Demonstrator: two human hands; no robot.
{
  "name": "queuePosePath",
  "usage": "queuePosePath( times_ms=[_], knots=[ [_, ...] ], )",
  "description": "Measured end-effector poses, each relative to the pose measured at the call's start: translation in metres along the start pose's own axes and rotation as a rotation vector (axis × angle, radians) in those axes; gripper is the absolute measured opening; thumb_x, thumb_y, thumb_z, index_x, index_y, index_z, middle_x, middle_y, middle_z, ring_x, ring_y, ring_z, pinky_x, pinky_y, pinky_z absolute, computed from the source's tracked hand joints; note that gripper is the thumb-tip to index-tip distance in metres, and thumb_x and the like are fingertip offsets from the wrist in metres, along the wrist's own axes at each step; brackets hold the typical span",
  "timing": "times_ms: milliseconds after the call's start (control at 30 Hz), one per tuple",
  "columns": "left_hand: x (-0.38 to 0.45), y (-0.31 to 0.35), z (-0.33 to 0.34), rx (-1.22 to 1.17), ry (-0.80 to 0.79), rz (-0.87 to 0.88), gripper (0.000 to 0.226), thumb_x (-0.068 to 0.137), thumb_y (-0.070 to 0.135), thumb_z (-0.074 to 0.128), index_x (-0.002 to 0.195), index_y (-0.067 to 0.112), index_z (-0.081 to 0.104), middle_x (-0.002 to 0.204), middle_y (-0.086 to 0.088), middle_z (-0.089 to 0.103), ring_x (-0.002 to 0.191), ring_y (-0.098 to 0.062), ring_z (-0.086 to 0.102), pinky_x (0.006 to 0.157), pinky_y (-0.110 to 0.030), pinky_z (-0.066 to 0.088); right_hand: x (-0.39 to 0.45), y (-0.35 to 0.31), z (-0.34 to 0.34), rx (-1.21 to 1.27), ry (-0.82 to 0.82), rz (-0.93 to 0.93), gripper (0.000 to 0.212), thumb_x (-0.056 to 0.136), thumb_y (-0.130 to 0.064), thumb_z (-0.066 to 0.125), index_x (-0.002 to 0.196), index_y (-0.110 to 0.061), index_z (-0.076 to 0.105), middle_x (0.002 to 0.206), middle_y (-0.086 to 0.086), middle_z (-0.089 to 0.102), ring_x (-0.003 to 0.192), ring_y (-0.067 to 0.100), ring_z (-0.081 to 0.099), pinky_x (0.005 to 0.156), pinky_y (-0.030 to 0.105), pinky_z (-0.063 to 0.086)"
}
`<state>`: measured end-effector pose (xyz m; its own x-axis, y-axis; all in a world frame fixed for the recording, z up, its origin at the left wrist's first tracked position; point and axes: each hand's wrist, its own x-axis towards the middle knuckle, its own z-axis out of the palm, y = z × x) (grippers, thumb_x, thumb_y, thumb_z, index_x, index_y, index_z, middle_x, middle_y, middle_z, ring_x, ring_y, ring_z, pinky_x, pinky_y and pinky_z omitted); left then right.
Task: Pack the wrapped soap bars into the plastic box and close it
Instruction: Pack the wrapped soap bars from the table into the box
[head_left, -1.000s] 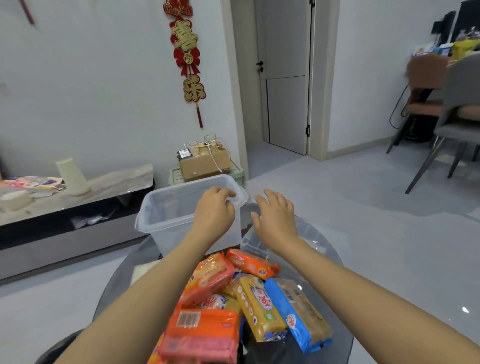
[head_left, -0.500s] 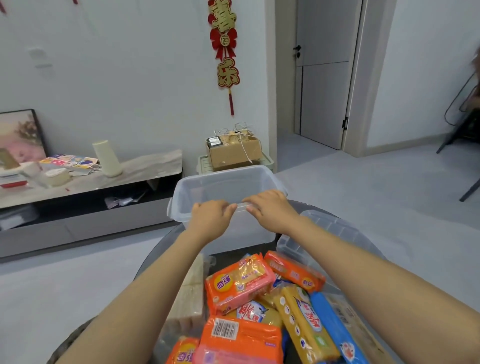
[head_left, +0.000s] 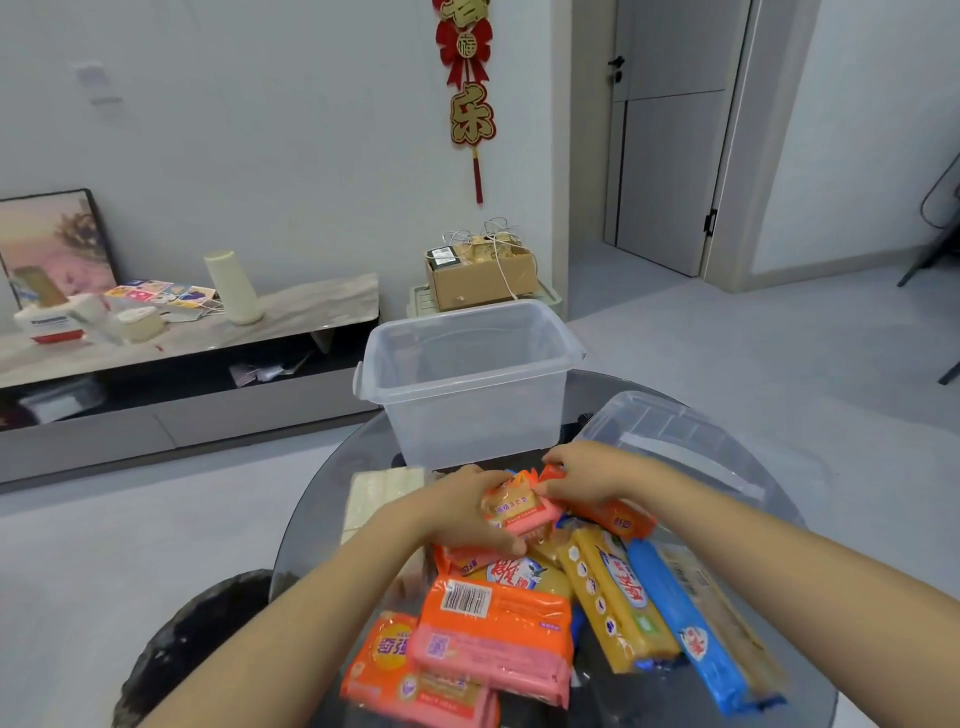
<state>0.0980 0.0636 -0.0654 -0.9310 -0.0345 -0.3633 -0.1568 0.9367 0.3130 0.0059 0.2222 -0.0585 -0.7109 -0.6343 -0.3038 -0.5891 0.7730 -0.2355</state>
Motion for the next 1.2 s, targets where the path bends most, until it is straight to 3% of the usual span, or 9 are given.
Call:
queuePosePath(
  times_ms=[200,367,500,667,800,933,1033,1100,1200],
  knots=[
    [0.003,0.003,-0.001,-0.130,0.226,-0.038,0.056,0.062,0.043,0.075,0.111,0.023,0.057,0.111,-0.001,0.065,0.084,-0.013,0.058,0.069,-0.025,0.048,0.003,0.025,-0.005,0.137,-0.218,0.102,0.076,0.084,-0.034,0.065,0.146,-0.038,0.021,0.149,0.002,0.038,0.127,0.026,0.049,0.100,0.039,0.047],
    [-0.002,0.007,-0.006,-0.412,0.426,-0.053,0.057,0.062,0.041,0.076,0.112,0.024,0.053,0.096,0.005,0.063,0.075,-0.009,0.060,0.058,-0.019,0.047,-0.002,0.037,-0.002,0.456,0.023,0.074,0.072,0.076,-0.027,0.073,0.139,-0.036,0.039,0.139,0.000,0.049,0.113,0.020,0.056,0.087,0.030,0.051],
    [-0.007,0.010,-0.021,-0.837,0.438,-0.097,0.063,0.065,0.037,0.081,0.112,0.029,0.041,0.095,0.004,0.060,0.081,-0.017,0.067,0.065,-0.027,0.054,-0.014,0.024,-0.020,0.856,0.271,-0.030,0.059,0.078,-0.032,0.072,0.132,-0.038,0.048,0.111,-0.004,0.056,0.077,0.002,0.059,0.051,0.011,0.047],
    [-0.013,0.019,-0.047,-1.213,0.297,-0.105,0.059,0.072,0.036,0.076,0.122,0.018,0.051,0.096,-0.009,0.068,0.078,-0.023,0.068,0.059,-0.030,0.054,-0.022,0.000,-0.045,1.283,0.300,0.015,0.044,0.079,-0.038,0.070,0.120,-0.034,0.057,0.102,0.004,0.066,0.084,0.024,0.067,0.072,0.039,0.058],
    [-0.003,0.029,-0.084,-1.357,0.293,-0.103,0.058,0.073,0.043,0.073,0.121,0.015,0.057,0.099,-0.010,0.071,0.084,-0.025,0.068,0.067,-0.036,0.056,-0.015,-0.023,-0.077,1.429,0.264,0.035,0.016,0.085,-0.039,0.063,0.086,-0.023,0.064,0.079,0.005,0.066,0.069,0.019,0.062,0.065,0.033,0.054],
    [0.016,0.036,-0.122,-1.394,0.486,-0.164,0.047,0.086,0.025,0.065,0.128,0.011,0.051,0.110,-0.016,0.068,0.096,-0.032,0.065,0.088,-0.049,0.053,0.006,-0.037,-0.110,1.473,0.356,0.047,0.018,0.087,-0.037,0.055,0.076,-0.023,0.057,0.080,0.006,0.066,0.076,0.022,0.061,0.083,0.041,0.051],
    [0.033,0.039,-0.137,-1.381,0.439,-0.168,0.028,0.093,0.008,0.045,0.120,0.008,0.053,0.088,-0.015,0.068,0.078,-0.031,0.066,0.079,-0.052,0.053,0.023,-0.047,-0.131,1.335,0.387,-0.001,0.016,0.086,-0.032,0.053,0.094,-0.021,0.062,0.099,0.012,0.069,0.078,0.024,0.063,0.075,0.034,0.051],
    [0.046,0.036,-0.145,-1.374,0.398,-0.156,0.019,0.094,0.006,0.038,0.093,0.006,0.057,0.059,-0.011,0.071,0.050,-0.026,0.069,0.061,-0.051,0.055,0.036,-0.049,-0.142,1.195,0.426,-0.038,0.032,0.085,-0.028,0.058,0.117,-0.022,0.060,0.100,0.007,0.069,0.068,0.017,0.061,0.060,0.023,0.050],
    [0.061,0.024,-0.152,-1.458,0.351,-0.111,0.031,0.097,0.029,0.036,0.080,0.011,0.054,0.043,-0.008,0.067,0.040,-0.023,0.067,0.049,-0.042,0.052,0.058,-0.042,-0.150,1.050,0.389,-0.025,0.044,0.085,-0.035,0.062,0.124,-0.017,0.057,0.111,0.009,0.064,0.082,0.020,0.061,0.062,0.026,0.047]
  ],
)
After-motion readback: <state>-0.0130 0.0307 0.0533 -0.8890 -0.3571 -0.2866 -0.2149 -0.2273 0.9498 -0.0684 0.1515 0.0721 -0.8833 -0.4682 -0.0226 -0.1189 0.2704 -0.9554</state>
